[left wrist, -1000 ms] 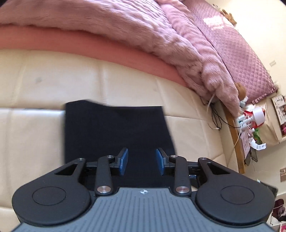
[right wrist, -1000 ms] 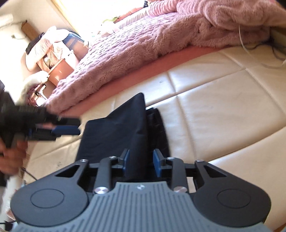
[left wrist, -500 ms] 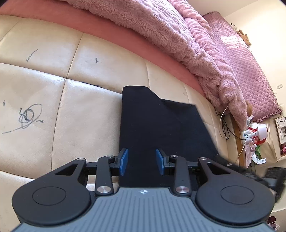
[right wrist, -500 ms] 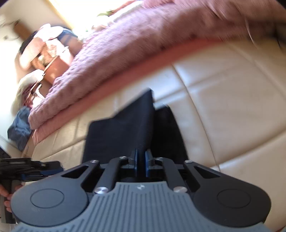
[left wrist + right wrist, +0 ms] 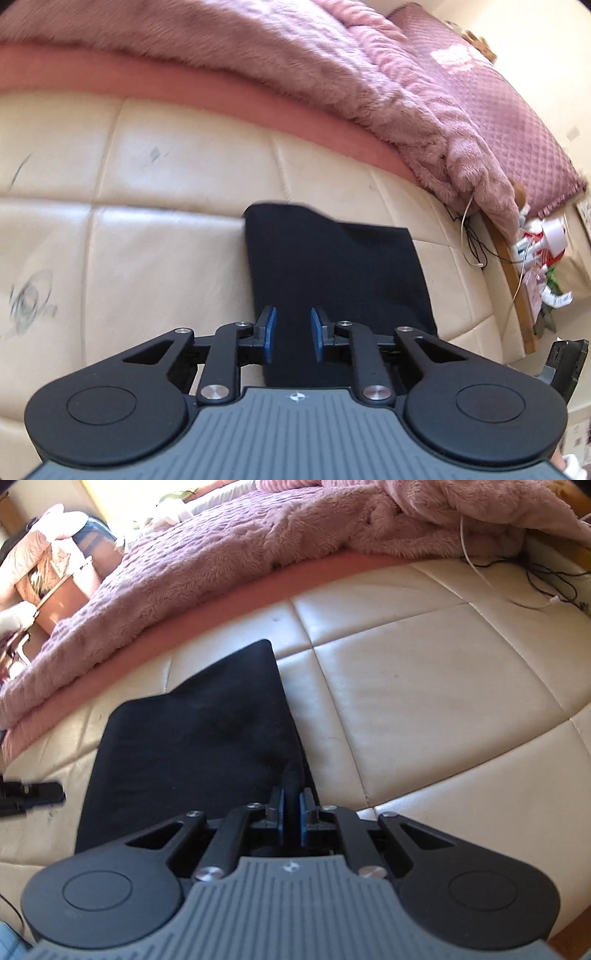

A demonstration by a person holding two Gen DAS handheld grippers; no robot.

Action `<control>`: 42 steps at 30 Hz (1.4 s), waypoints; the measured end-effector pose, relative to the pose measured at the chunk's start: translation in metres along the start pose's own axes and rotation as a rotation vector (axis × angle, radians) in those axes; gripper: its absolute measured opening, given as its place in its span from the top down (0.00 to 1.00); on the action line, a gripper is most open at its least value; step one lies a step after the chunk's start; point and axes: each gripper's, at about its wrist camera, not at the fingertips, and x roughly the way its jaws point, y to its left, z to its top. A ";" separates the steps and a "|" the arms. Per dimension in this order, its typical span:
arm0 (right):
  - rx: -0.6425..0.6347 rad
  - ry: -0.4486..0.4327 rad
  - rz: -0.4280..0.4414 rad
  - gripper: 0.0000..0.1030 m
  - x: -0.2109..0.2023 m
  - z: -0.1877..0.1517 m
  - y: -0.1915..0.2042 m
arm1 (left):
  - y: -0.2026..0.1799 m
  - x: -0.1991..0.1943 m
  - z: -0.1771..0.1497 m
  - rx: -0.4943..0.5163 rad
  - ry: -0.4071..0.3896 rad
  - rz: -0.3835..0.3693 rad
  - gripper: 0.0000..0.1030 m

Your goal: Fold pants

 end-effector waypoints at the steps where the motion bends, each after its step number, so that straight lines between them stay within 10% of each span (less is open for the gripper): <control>1: -0.014 0.005 -0.005 0.97 0.002 -0.001 0.002 | -0.004 0.004 0.004 0.025 -0.010 0.004 0.80; 10: -0.008 -0.028 -0.010 0.86 -0.014 0.008 -0.010 | -0.021 0.037 0.036 0.162 -0.033 0.091 0.80; 17: -0.149 -0.158 0.089 0.95 0.008 0.054 0.029 | -0.010 0.059 0.042 0.134 -0.040 0.106 0.81; 30: -0.117 -0.074 -0.063 1.00 0.088 0.069 0.005 | 0.007 0.085 0.048 0.126 -0.049 0.181 0.93; 42: -0.238 -0.159 0.011 1.00 -0.020 0.015 0.019 | -0.028 -0.003 -0.014 0.178 -0.062 0.027 0.92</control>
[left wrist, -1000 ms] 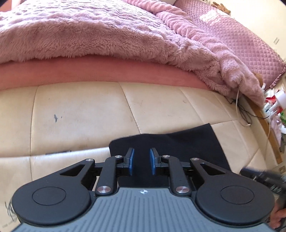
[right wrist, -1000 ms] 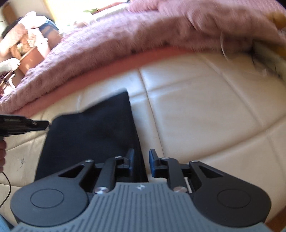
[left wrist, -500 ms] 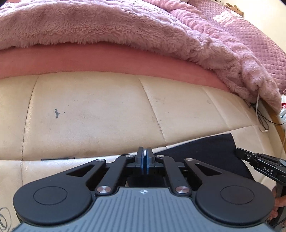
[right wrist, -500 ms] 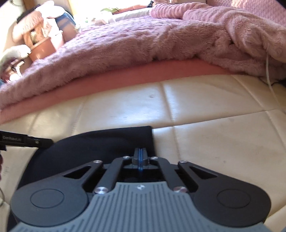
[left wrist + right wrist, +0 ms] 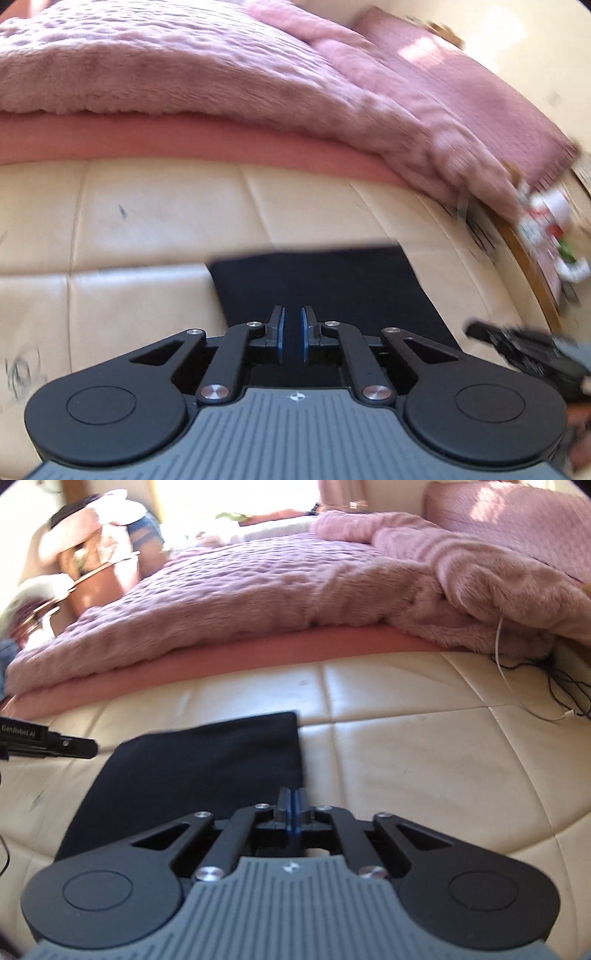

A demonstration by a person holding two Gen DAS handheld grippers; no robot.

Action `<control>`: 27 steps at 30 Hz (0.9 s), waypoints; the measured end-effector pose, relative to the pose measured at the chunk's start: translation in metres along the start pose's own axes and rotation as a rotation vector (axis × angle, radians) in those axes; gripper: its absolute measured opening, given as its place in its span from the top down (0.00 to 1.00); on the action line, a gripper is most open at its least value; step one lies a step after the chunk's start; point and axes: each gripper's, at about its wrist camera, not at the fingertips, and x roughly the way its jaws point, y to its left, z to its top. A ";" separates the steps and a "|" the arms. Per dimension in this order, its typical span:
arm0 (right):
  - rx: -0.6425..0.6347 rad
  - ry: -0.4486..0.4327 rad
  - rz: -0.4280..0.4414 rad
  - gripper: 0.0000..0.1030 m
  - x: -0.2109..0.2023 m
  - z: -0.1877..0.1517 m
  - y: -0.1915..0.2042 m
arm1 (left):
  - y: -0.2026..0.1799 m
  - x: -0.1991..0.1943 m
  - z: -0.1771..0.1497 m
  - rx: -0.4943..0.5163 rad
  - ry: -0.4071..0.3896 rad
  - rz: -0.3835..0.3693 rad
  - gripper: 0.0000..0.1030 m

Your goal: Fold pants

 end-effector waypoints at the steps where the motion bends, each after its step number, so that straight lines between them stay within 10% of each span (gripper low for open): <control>1: -0.016 0.003 0.005 1.00 -0.007 -0.006 0.003 | -0.006 -0.005 -0.009 0.029 0.015 -0.005 0.92; 13: -0.119 0.126 -0.059 1.00 -0.003 -0.052 0.017 | -0.019 -0.005 -0.083 0.166 0.209 0.005 0.95; 24: -0.037 0.153 -0.011 1.00 -0.006 -0.045 0.003 | 0.001 -0.031 -0.073 0.058 0.212 -0.078 0.82; 27: 0.075 0.125 0.068 0.58 -0.016 -0.034 -0.015 | 0.016 -0.041 -0.061 -0.023 0.133 -0.095 0.56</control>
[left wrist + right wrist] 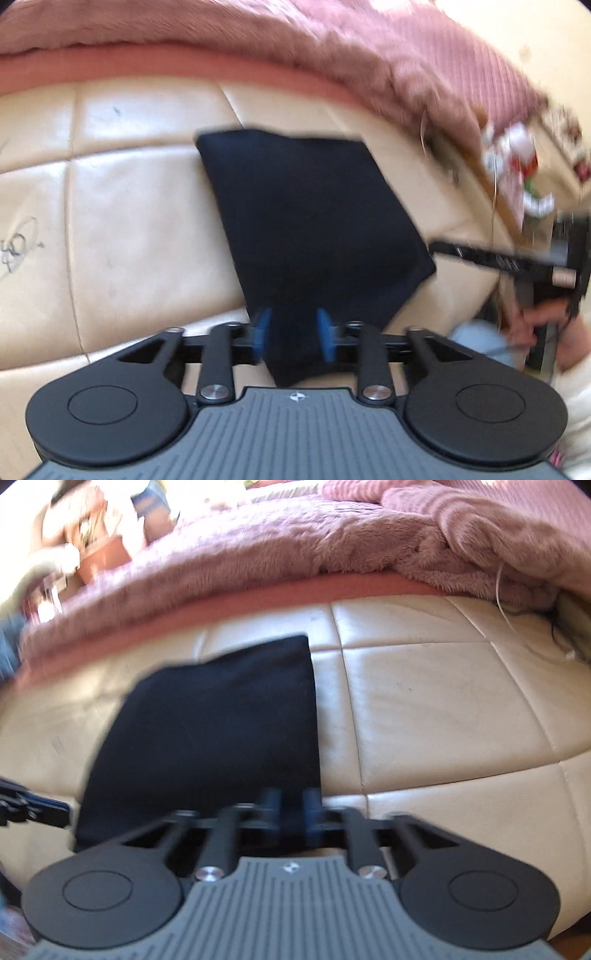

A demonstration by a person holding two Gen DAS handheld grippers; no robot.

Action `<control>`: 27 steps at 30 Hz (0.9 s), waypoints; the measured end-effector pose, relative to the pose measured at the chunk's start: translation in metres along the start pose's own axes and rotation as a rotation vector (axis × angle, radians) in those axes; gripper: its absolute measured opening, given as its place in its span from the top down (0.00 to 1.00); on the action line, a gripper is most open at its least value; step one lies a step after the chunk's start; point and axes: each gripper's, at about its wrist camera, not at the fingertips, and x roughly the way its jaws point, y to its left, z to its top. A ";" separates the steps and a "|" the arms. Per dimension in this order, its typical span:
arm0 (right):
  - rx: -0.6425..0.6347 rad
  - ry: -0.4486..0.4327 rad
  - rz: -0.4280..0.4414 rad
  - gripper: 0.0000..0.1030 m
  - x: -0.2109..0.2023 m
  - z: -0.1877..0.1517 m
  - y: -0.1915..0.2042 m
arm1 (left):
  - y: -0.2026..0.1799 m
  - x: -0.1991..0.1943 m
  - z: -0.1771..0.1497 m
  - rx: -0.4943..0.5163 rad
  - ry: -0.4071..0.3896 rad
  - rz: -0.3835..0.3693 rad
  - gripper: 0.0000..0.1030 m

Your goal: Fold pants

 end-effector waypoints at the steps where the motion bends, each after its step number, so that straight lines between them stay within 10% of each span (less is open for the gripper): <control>1: 0.037 -0.010 0.035 0.56 -0.002 0.004 -0.006 | 0.007 -0.001 0.004 -0.040 -0.019 -0.004 0.52; 10: 0.376 0.061 0.286 0.56 0.046 0.033 -0.067 | 0.081 0.043 0.020 -0.469 -0.036 -0.233 0.49; 27: 0.504 0.169 0.434 0.62 0.118 0.050 -0.093 | 0.090 0.075 0.033 -0.472 -0.020 -0.257 0.58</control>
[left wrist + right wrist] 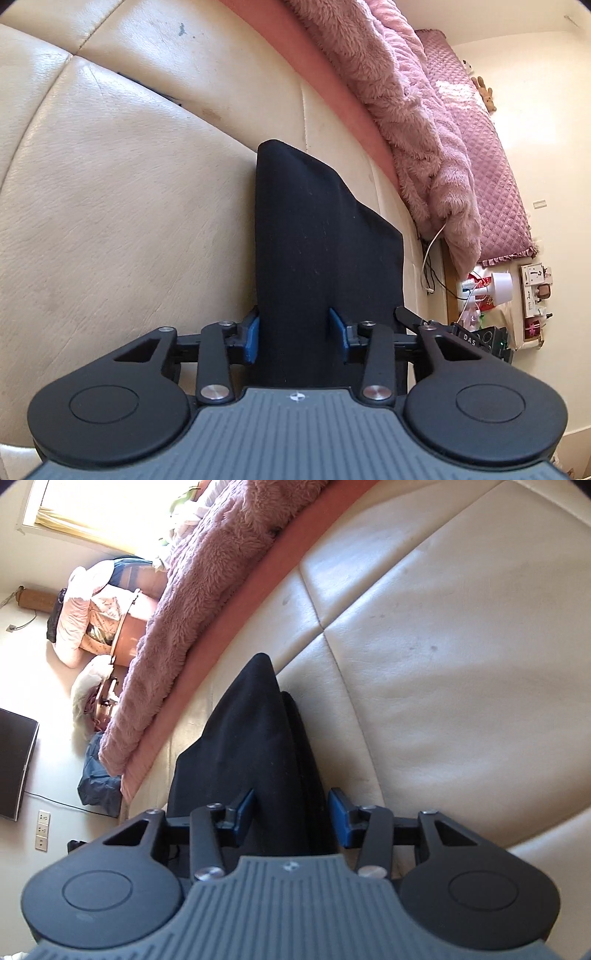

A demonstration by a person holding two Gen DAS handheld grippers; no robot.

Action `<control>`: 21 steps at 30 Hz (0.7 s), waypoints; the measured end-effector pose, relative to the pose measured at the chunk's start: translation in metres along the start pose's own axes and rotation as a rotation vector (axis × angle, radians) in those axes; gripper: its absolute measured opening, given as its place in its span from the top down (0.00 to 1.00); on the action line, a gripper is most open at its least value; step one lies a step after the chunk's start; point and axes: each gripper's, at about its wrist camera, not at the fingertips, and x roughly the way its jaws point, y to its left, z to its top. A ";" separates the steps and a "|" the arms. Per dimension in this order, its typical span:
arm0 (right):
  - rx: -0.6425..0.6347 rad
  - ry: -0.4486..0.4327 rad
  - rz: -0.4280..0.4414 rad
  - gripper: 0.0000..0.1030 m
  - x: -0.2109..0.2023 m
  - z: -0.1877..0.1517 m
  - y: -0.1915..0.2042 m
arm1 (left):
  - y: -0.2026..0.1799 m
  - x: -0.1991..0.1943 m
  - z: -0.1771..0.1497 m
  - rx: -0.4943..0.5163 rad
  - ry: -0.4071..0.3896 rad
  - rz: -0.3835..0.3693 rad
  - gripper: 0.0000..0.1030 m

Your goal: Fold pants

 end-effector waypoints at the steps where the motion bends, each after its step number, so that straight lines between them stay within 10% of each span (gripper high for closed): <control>1: 0.000 0.005 0.004 0.65 0.002 0.001 0.000 | 0.000 0.000 0.000 -0.001 0.001 0.004 0.61; 21: -0.065 0.059 0.004 0.84 0.036 -0.003 0.076 | 0.000 -0.077 0.044 0.135 -0.020 0.085 0.81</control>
